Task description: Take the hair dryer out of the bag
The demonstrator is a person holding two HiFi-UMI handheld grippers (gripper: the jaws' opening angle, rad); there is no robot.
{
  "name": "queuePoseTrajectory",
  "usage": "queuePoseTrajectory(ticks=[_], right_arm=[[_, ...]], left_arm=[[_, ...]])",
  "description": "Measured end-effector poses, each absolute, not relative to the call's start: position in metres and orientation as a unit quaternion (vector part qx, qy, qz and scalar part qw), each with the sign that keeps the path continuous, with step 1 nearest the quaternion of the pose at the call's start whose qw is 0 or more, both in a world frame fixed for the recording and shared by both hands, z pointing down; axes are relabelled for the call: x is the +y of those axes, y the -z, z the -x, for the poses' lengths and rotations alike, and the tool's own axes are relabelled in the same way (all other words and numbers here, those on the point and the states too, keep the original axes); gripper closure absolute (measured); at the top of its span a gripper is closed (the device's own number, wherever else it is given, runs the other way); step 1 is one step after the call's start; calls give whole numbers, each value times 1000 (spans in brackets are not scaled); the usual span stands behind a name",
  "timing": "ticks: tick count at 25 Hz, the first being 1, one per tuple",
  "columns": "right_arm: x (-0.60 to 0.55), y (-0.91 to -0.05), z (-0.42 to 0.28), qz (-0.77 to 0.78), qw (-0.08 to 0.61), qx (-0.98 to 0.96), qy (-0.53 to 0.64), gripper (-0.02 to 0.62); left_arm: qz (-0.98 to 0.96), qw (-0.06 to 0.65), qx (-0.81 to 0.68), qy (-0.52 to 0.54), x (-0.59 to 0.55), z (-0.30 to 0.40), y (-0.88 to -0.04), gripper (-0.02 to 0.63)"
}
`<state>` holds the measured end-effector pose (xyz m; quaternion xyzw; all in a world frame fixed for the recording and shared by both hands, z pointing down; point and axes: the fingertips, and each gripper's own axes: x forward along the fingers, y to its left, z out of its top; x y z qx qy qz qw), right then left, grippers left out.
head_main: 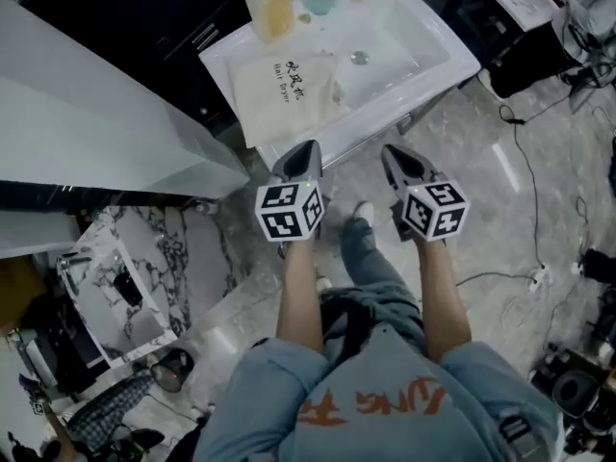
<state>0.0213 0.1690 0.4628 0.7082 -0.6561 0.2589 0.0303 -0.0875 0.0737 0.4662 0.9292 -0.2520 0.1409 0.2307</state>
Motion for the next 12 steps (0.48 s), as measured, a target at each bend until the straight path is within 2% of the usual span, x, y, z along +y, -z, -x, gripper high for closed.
queuePoseTrajectory(ticks=[12], right_arm=[[124, -444, -160, -711, -16, -652, -264, 595]], left_arm=[[-923, 159, -298, -184, 15, -26, -449, 603]])
